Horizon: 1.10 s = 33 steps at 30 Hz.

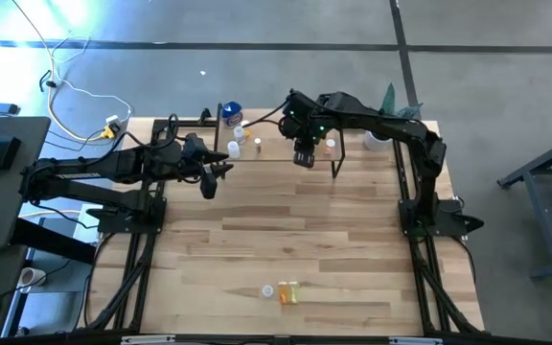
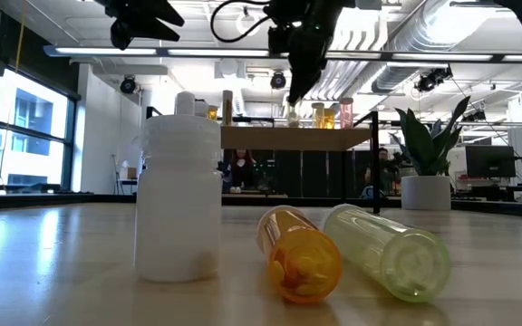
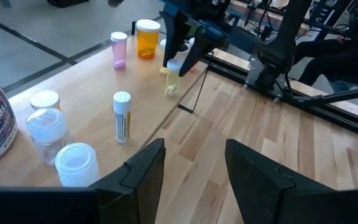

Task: Pick and place medicine bottles onto shelf by color
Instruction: Put the right yellow pill bottle on the shelf, then put the big white pill bottle on the shelf

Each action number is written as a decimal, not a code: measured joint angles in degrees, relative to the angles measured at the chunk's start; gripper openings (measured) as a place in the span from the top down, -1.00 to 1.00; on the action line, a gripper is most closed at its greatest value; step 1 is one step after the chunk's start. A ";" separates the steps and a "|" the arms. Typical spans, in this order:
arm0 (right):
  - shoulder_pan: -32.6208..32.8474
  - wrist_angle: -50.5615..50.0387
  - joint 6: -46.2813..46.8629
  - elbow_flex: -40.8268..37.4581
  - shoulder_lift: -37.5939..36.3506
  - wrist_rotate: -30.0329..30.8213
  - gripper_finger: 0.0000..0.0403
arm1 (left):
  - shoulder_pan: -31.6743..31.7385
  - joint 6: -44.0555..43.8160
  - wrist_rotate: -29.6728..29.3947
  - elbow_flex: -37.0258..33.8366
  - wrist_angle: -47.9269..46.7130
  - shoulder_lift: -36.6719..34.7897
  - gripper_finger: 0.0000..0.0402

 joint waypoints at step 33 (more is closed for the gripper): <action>-0.09 2.48 -2.59 3.00 0.00 5.09 0.06 | -0.02 -0.53 3.68 0.00 -0.26 0.00 -0.05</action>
